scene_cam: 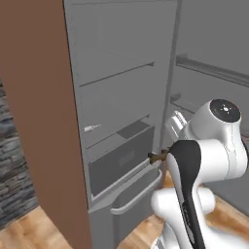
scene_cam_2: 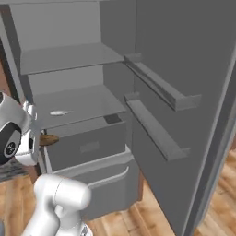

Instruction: Place the fish on the counter behind the older fish on the same shelf of the fridge to maintain FIFO order. Close the fridge door when finished.

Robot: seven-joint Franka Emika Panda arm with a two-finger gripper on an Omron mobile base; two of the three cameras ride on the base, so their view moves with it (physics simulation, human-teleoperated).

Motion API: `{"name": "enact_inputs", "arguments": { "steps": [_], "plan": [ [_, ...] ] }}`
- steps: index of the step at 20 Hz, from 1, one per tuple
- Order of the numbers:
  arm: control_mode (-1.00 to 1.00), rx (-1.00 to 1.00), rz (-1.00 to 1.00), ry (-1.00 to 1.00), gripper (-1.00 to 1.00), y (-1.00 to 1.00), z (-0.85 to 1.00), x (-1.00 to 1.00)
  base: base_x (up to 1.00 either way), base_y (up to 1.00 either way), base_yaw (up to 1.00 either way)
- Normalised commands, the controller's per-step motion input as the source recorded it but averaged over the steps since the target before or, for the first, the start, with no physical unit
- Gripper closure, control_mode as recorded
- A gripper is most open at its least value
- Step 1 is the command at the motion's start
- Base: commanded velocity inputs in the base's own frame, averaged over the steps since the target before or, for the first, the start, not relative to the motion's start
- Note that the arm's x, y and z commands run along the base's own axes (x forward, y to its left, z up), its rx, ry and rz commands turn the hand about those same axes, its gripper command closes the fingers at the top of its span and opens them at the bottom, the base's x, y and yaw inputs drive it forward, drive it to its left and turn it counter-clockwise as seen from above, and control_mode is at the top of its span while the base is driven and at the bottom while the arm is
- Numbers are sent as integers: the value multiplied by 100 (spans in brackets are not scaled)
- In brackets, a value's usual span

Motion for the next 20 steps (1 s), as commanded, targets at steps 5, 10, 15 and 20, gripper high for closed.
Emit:
{"name": "enact_inputs", "arguments": {
  "steps": [5, 10, 15, 20],
  "plan": [
    [100, 0, 0, 0, 100, 0, 0, 0, 100, -30, 22],
    [100, 0, 0, 0, 100, 0, 0, 0, 100, -35, 34],
    [100, 0, 0, 0, 100, 0, 0, 0, 100, 0, 36],
    [-100, 0, 3, 0, 100, -3, -8, 11, 62, -14, 26]
  ]
}}
